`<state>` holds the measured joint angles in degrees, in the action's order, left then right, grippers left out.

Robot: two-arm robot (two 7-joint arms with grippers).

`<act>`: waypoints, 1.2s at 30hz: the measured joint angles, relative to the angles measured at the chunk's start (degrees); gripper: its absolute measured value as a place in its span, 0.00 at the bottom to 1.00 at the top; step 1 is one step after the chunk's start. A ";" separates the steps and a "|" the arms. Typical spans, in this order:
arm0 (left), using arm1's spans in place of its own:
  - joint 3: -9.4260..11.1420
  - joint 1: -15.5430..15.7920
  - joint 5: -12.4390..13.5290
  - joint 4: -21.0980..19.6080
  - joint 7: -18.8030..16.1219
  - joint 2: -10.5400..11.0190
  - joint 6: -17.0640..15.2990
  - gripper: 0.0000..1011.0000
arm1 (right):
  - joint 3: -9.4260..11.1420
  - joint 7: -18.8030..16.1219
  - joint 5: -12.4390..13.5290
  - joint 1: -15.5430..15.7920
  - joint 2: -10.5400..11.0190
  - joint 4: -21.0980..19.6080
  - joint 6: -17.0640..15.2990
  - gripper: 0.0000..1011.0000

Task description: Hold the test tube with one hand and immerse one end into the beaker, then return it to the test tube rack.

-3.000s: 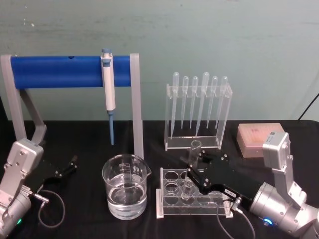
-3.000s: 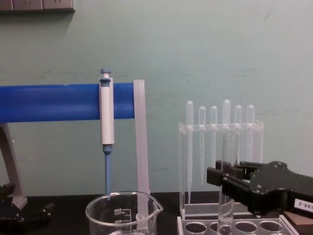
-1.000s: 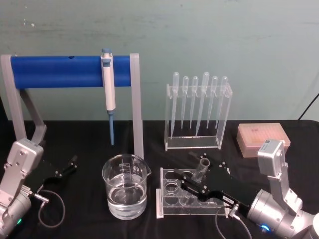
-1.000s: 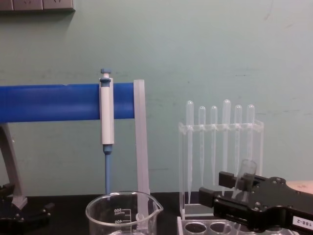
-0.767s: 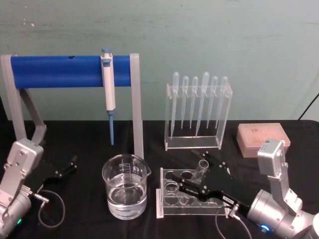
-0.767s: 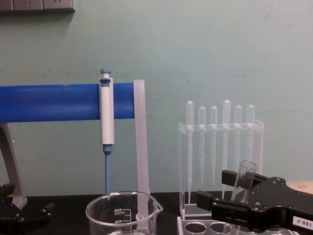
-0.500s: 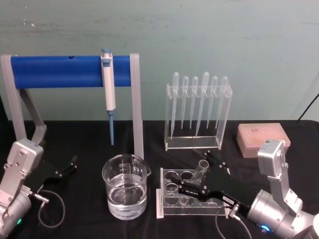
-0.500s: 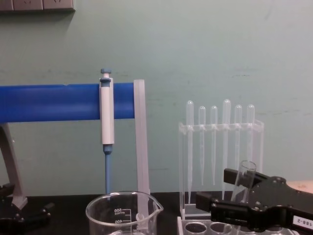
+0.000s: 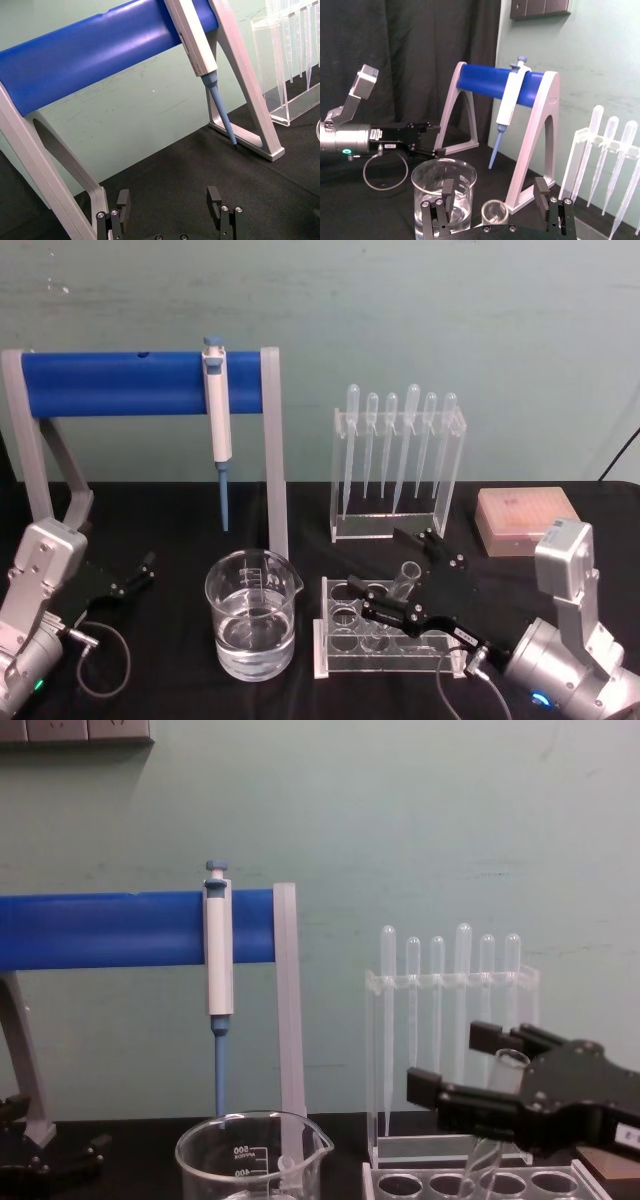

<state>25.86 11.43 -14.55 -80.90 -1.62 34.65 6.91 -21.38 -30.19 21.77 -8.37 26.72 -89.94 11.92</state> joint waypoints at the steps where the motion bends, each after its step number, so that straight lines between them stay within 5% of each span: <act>1: 0.00 0.00 0.00 0.00 0.00 0.00 0.00 0.99 | 0.16 0.21 -0.14 0.21 0.05 -0.41 0.07 0.99; 22: 0.00 0.00 0.00 0.00 0.00 0.00 0.00 0.99 | 4.47 3.11 -1.48 4.76 0.29 -8.41 2.65 0.99; 36: 0.00 0.00 0.00 0.00 0.00 0.00 0.00 0.99 | 12.32 10.05 -0.76 11.41 -3.59 -10.46 6.70 0.99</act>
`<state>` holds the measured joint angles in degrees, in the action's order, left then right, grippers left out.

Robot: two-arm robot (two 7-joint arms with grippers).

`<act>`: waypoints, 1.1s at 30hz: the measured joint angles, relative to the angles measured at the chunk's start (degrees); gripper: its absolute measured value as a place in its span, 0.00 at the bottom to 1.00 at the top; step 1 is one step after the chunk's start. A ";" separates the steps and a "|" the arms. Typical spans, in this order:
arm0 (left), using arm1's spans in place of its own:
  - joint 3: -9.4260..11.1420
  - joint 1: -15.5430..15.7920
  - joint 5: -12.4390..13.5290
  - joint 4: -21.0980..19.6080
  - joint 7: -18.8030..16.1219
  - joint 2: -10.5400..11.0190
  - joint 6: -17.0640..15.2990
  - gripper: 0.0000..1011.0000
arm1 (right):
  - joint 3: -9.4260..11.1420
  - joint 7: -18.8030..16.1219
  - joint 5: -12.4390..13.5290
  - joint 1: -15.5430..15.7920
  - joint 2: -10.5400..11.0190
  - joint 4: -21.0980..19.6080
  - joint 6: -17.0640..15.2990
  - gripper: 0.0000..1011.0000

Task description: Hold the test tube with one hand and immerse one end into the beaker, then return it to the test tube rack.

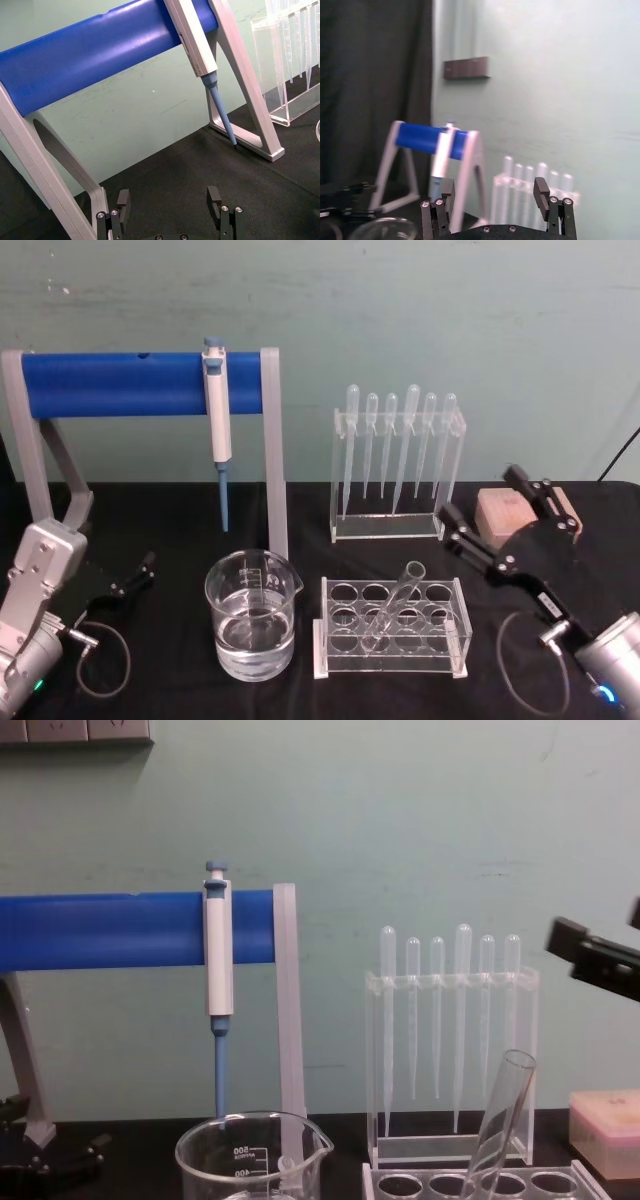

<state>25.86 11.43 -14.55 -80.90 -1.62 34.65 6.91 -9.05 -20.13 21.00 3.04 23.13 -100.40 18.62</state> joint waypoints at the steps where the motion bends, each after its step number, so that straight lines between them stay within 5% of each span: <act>1: 0.00 0.00 0.01 0.00 0.00 0.00 0.00 0.99 | 0.28 0.51 -0.21 0.23 -0.22 0.00 -0.22 0.99; 16: 0.00 0.00 0.00 0.00 0.00 0.00 0.00 0.99 | 3.28 8.79 -5.12 1.15 -5.08 6.12 -6.68 0.99; 33: 0.00 0.00 0.00 0.00 0.00 0.00 0.00 0.99 | 3.81 7.48 -6.34 -0.76 -7.15 10.56 -8.69 0.99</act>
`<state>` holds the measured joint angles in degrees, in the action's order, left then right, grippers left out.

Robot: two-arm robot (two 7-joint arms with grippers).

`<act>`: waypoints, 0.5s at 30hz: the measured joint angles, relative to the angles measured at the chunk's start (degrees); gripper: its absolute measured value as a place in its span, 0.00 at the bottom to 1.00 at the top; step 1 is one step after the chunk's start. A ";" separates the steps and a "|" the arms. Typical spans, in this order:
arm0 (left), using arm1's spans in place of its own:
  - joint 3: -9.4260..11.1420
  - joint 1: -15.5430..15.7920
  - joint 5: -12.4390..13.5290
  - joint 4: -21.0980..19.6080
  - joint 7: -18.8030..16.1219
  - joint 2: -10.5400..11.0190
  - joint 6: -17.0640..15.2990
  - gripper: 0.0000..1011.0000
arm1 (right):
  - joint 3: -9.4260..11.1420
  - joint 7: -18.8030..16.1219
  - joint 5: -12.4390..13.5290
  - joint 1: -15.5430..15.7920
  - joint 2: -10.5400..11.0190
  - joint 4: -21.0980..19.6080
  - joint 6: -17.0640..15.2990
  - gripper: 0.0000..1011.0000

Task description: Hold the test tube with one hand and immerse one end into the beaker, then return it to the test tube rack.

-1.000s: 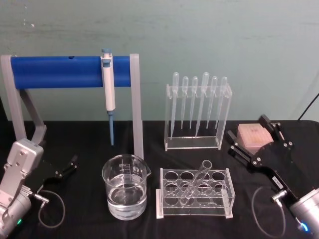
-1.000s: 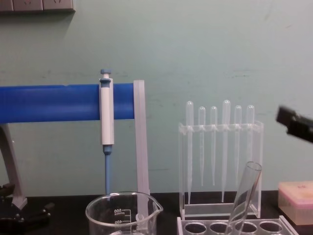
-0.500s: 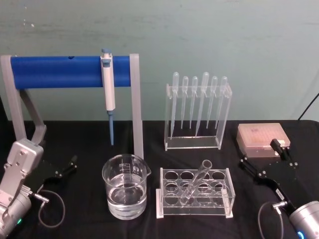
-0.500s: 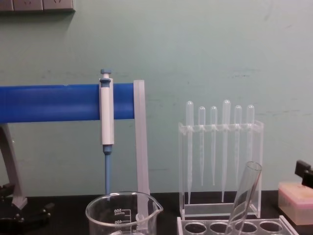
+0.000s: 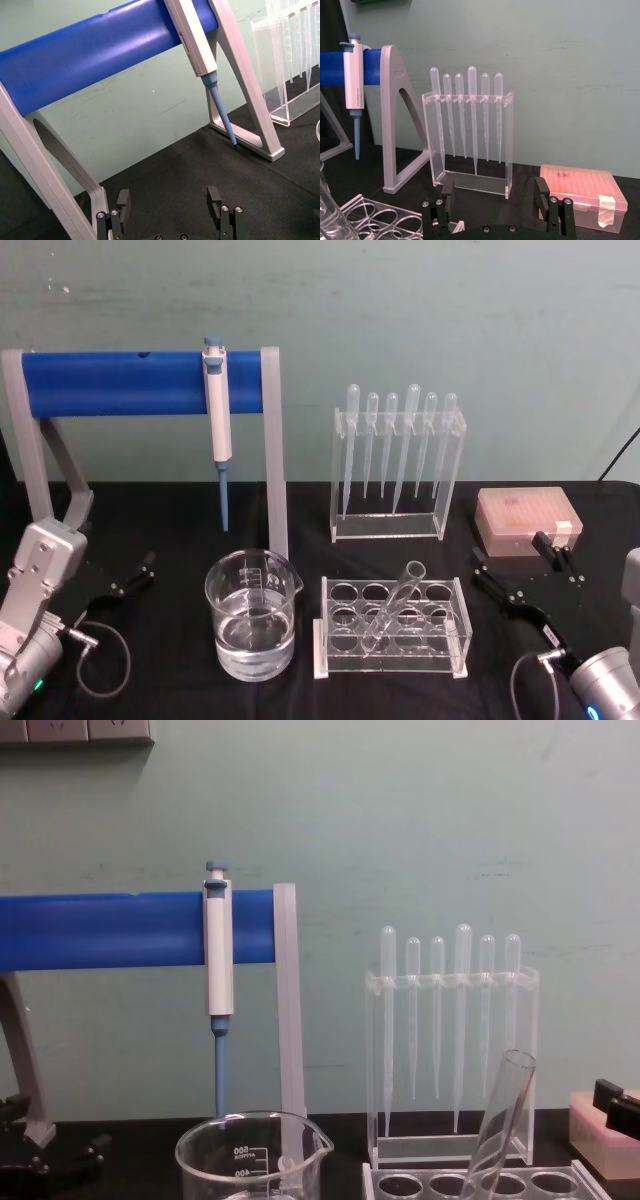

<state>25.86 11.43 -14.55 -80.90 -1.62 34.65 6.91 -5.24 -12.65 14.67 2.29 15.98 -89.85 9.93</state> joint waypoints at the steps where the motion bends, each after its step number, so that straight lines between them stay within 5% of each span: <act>1: 0.00 0.00 0.00 0.00 0.00 0.00 0.00 0.99 | 0.00 0.00 0.00 0.01 0.01 -0.02 0.00 0.99; 15: 0.00 0.00 0.00 0.00 0.00 0.00 0.00 0.99 | -0.08 0.10 0.01 0.17 0.15 -0.36 0.16 0.99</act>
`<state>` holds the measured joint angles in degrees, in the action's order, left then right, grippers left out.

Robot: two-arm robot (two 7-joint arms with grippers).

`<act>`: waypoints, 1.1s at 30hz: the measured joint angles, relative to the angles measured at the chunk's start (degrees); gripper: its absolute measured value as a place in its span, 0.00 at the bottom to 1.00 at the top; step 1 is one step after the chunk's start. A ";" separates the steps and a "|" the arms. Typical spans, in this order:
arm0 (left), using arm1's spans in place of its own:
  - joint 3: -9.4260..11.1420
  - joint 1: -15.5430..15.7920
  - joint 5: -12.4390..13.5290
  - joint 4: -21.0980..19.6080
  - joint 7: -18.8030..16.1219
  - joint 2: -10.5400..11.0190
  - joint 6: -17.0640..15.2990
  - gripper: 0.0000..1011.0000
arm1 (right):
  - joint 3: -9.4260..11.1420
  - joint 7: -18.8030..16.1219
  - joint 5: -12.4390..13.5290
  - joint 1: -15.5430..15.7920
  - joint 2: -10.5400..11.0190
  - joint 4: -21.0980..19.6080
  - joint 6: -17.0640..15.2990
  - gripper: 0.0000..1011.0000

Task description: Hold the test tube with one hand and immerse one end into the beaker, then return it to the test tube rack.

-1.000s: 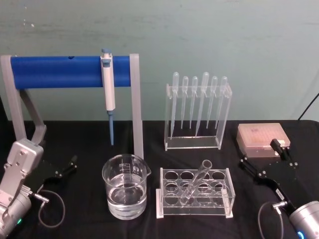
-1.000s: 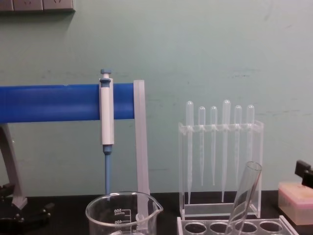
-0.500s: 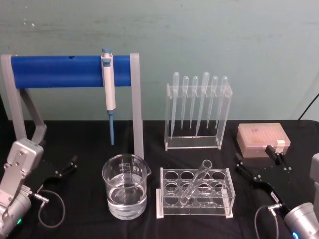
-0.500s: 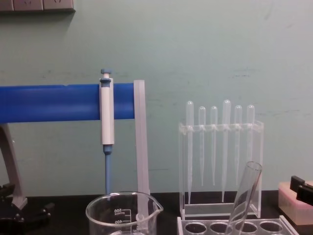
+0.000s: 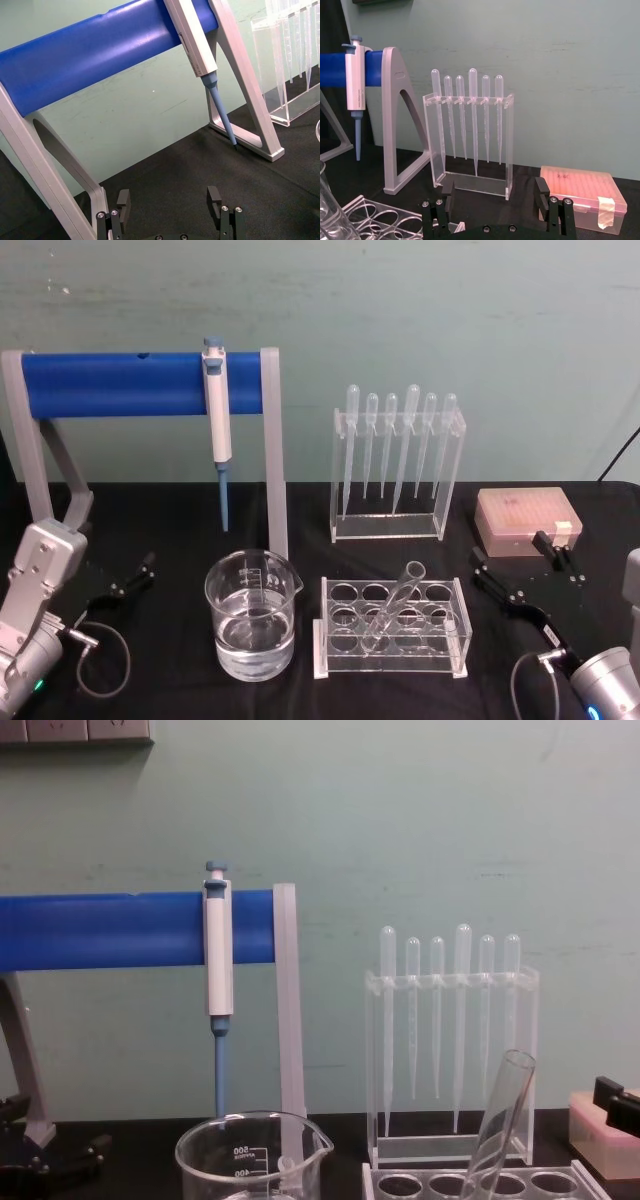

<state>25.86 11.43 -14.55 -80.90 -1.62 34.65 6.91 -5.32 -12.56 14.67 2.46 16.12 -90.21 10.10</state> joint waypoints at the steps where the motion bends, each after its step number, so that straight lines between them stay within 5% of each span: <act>1: 0.00 0.00 0.00 0.00 0.00 0.00 0.00 0.99 | -0.01 0.05 0.00 0.01 0.01 -0.02 0.02 0.99; 33: 0.00 0.00 0.00 0.00 0.00 0.00 0.00 0.99 | -0.04 0.18 0.00 0.08 0.08 -0.13 0.13 0.99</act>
<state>25.86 11.43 -14.55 -80.90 -1.62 34.64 6.91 -5.36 -12.38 14.68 2.54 16.20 -90.34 10.22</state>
